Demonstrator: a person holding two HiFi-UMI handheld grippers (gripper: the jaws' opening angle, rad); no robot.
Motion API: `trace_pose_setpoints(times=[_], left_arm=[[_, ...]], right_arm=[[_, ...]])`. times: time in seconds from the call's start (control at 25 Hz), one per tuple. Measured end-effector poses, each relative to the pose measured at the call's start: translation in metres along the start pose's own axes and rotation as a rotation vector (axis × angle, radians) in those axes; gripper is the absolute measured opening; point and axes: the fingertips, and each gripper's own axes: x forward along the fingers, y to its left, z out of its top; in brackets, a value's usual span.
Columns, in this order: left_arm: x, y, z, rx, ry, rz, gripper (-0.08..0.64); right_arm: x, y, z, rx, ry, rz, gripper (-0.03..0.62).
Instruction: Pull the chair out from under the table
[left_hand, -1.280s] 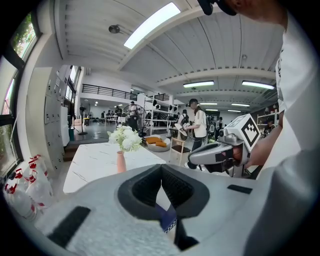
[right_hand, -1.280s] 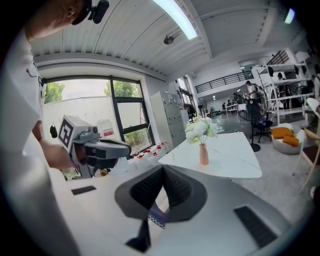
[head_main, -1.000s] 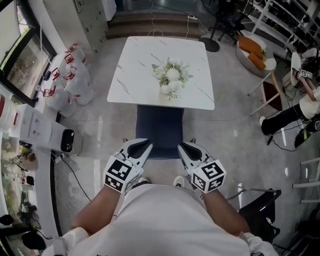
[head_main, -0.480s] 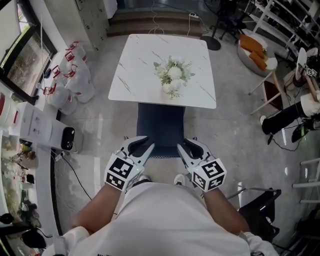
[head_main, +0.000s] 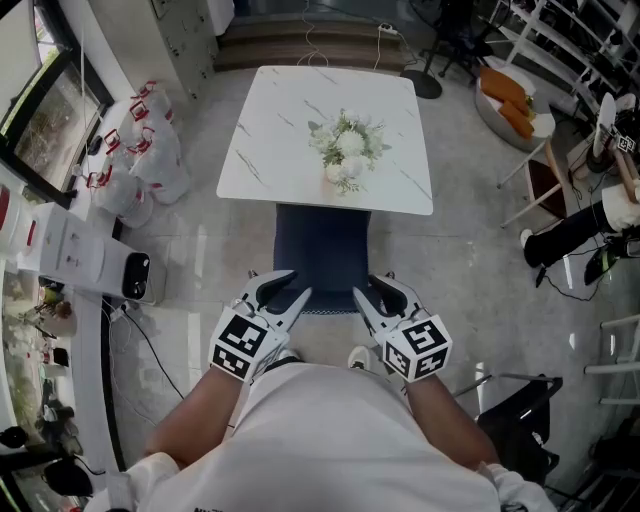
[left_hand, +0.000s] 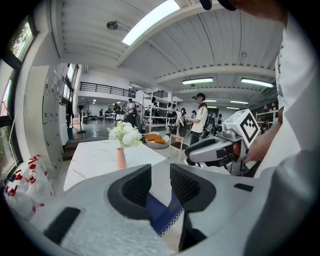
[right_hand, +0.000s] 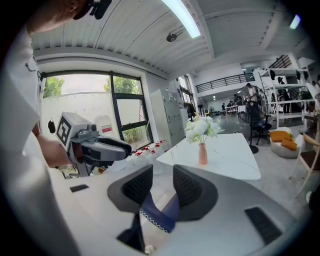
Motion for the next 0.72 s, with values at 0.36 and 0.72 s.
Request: trace_pose_setpoints(times=[0.36, 0.72], left_arm=[[0.0, 0.003, -0.005, -0.005, 0.016, 0.007, 0.114], [0.012, -0.005, -0.066, -0.019, 0.174, -0.039, 0.118]], right_arm=[[-0.005, -0.004, -0.004, -0.006, 0.009, 0.003, 0.133], [0.006, -0.005, -0.064, 0.018, 0.185, 0.034, 0.126]])
